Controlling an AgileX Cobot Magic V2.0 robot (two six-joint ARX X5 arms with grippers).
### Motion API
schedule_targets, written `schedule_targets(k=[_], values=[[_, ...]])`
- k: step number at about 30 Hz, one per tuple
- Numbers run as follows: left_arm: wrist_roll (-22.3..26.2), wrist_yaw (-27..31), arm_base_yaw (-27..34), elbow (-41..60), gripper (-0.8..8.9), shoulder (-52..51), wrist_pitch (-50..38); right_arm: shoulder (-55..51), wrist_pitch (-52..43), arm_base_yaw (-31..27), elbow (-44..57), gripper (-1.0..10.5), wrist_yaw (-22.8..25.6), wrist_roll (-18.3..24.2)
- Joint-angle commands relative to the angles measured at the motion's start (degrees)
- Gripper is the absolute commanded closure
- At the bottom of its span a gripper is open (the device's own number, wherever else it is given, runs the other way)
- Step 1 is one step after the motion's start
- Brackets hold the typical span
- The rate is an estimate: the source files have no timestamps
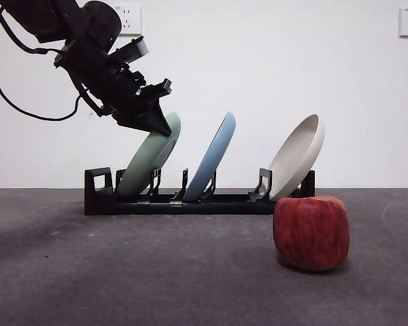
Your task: Take the green plate from the plate rack,put the plate on the table,take the apple from the table,put the apple in the plate
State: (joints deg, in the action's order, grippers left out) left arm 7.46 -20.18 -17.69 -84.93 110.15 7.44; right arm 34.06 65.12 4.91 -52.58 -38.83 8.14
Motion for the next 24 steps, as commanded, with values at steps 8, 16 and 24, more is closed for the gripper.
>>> schedule_targets(k=[8,16,24], values=[[0.2,-0.9,0.0,-0.3,8.20,0.0,-0.3,0.1,-0.2,0.1,0.0,2.6,0.1,-0.4],[-1.7,-1.3,1.0,-3.3,8.20,-3.0,0.2,0.1,-0.2,0.1,0.0,2.6,0.1,-0.3],[-1.6,-4.6,0.9,-8.0,8.19,-6.2,8.3,0.1,-0.2,0.1,0.0,2.6,0.2,-0.2]])
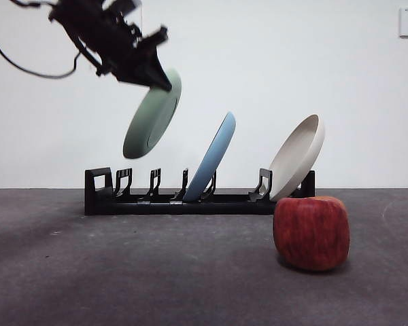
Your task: Take the green plate from the plate rack,put the plate on the table,take the apple from the table,put the apple in the plate
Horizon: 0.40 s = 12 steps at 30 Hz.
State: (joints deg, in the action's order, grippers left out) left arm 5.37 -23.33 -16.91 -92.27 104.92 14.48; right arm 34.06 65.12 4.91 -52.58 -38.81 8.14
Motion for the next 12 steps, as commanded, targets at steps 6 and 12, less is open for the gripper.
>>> schedule_targets(k=[6,12], values=[[3.9,-1.9,-1.7,-1.1,8.19,-7.8,8.0,0.1,-0.2,0.1,0.0,2.6,0.1,-0.2],[11.8,5.8,-6.5,-1.1,8.19,-17.7,18.3,0.1,-0.3,0.2,0.0,2.6,0.1,-0.2]])
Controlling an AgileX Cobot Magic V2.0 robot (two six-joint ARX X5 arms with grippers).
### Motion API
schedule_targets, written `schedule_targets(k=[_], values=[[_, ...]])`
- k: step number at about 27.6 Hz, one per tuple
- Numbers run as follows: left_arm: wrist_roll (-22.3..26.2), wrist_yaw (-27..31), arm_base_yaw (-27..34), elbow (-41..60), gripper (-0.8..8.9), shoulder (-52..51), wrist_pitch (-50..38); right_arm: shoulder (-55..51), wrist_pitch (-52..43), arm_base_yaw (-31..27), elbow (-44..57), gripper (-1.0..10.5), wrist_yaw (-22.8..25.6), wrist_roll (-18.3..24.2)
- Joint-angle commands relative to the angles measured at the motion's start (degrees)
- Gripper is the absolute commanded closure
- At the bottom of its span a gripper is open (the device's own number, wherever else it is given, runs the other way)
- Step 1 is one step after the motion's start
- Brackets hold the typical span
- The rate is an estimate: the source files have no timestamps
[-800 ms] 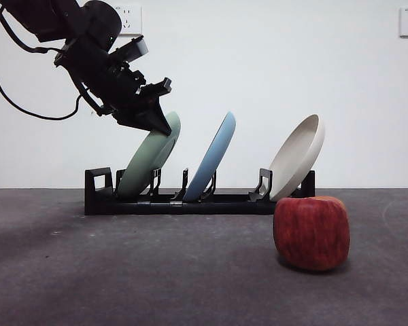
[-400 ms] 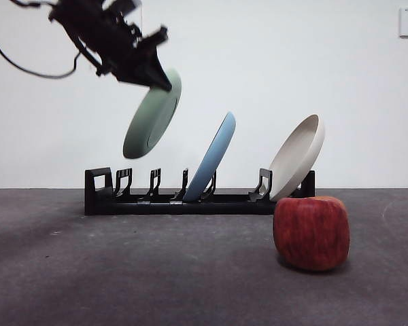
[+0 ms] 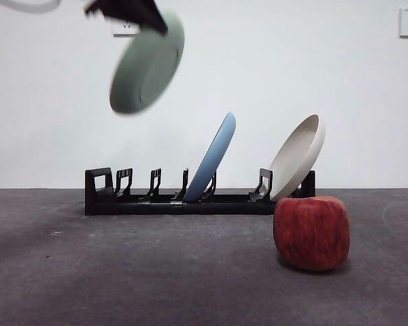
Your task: Take the green plate from the plate rack,put the plate on the table,take the apple from the table,put the apple in the plate
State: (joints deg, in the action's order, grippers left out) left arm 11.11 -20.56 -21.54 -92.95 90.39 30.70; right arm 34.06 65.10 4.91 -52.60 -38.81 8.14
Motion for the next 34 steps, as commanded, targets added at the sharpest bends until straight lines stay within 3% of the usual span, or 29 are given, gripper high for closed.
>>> schedule_targets(k=[1,9,14,20,28,34], values=[[7.5,5.3,-3.0,-0.4,8.19,-4.9,3.8,0.1,-0.2,0.2,0.0,2.6,0.1,-0.2],[12.7,14.2,-12.0,0.2,8.18,-10.4,18.0,0.1,-0.3,0.2,0.0,2.6,0.1,-0.2],[12.8,19.8,-18.0,6.6,8.18,-10.4,19.3,0.1,-0.3,0.2,0.0,2.6,0.1,-0.2],[12.6,29.6,-26.4,18.5,8.18,-10.4,12.9,0.1,-0.3,0.2,0.0,2.6,0.1,-0.1],[12.6,37.4,-33.2,34.2,8.19,-10.4,2.2,0.1,-0.3,0.2,0.0,2.6,0.1,-0.1],[16.2,43.2,-37.8,46.6,8.19,-9.8,-12.6,0.1,-0.3,0.2,0.0,2.6,0.1,-0.2]])
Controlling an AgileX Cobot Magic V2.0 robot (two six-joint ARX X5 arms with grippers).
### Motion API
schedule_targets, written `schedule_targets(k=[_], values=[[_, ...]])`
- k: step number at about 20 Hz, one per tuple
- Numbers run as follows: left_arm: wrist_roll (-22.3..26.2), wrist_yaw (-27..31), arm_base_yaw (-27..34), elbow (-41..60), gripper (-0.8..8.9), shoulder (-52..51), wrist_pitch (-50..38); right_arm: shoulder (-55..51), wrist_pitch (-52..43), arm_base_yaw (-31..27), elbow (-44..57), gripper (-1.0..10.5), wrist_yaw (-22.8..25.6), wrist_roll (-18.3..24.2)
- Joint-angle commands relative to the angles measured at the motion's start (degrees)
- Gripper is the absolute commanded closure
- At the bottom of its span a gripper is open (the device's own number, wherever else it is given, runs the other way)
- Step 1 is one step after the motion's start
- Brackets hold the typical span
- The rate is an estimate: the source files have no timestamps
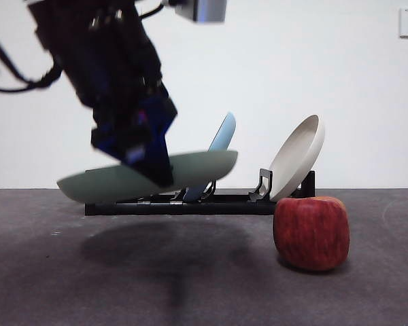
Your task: Take the green plate from the plate rack,put the plate on the table,take the apple from the table,put the apple in the plate
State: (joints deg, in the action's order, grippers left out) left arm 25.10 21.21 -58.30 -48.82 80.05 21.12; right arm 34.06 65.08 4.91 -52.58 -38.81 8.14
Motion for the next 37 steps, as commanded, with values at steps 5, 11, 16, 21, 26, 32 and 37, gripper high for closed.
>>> schedule_targets(k=[5,11,16,21,26,32,37], values=[[5.2,2.6,-2.4,10.2,8.19,1.2,-11.5,0.1,-0.3,0.2,0.0,2.6,0.1,-0.1],[6.8,2.4,-2.5,10.7,8.19,7.0,-15.6,0.9,-0.3,0.2,0.0,2.6,0.1,-0.2],[7.3,2.5,-2.9,10.6,8.17,11.7,-15.9,1.3,-0.3,0.2,0.0,2.6,0.1,-0.2],[7.0,2.5,-2.9,10.3,3.73,11.6,-16.6,1.3,-0.3,0.2,0.0,2.6,0.1,-0.1],[6.7,2.8,-3.0,7.8,3.42,8.9,-13.9,1.4,-0.3,0.2,0.0,2.6,0.1,-0.1],[1.3,0.8,-3.1,-0.6,3.42,-1.2,-2.2,4.2,-1.6,0.2,0.0,2.6,0.2,-0.2],[-7.7,-4.2,-3.1,-12.4,3.42,-11.4,12.9,12.2,-9.6,0.4,0.0,2.6,0.3,-0.2]])
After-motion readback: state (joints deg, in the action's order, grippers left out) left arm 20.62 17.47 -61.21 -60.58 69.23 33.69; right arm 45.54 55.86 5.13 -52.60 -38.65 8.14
